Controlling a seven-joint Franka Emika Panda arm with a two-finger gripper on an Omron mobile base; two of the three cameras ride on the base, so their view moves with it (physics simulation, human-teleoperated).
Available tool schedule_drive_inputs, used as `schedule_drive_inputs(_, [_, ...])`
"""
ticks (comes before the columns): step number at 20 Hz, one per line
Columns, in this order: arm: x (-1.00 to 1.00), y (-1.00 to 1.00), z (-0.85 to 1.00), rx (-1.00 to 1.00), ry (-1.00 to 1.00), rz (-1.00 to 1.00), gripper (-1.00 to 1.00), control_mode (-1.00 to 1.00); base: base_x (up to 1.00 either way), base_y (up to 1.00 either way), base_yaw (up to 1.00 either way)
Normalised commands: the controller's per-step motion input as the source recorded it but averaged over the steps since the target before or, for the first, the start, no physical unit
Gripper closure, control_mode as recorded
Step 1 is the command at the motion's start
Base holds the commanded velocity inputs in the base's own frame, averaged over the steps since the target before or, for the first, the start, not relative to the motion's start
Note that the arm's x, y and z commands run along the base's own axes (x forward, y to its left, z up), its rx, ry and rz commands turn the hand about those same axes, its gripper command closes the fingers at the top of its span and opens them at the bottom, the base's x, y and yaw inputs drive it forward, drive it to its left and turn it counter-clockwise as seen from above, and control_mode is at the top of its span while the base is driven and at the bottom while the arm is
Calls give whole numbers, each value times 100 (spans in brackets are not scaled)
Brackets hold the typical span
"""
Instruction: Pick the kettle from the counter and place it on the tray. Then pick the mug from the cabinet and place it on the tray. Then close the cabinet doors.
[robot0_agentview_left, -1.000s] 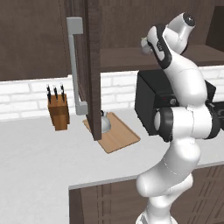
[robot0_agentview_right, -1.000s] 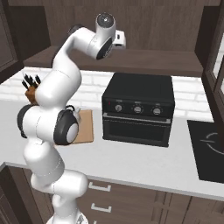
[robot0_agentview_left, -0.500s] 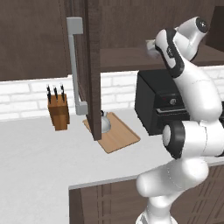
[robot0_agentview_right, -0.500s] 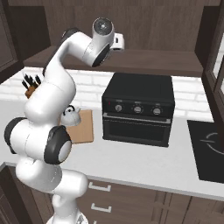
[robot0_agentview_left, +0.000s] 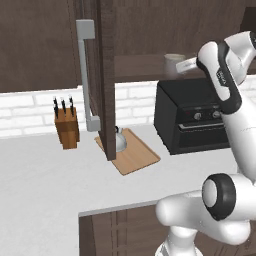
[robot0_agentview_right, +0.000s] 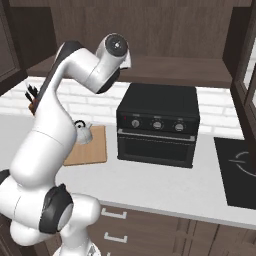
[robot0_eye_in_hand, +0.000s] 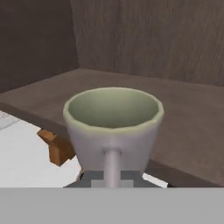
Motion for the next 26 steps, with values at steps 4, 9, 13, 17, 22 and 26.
schedule_drive_inputs(4, [-75,59,-13,0,7,37,100,-100,0,0,0])
schedule_drive_inputs(9, [-39,58,-51,0,16,30,100,-100,0,0,0])
schedule_drive_inputs(13, [-2,33,-90,0,17,20,100,-100,0,0,0])
schedule_drive_inputs(17, [0,21,-100,0,3,13,100,-100,0,0,0])
schedule_drive_inputs(22, [0,20,-99,0,0,8,100,-100,0,0,0])
schedule_drive_inputs(26, [0,22,-88,0,0,2,100,-100,0,0,0])
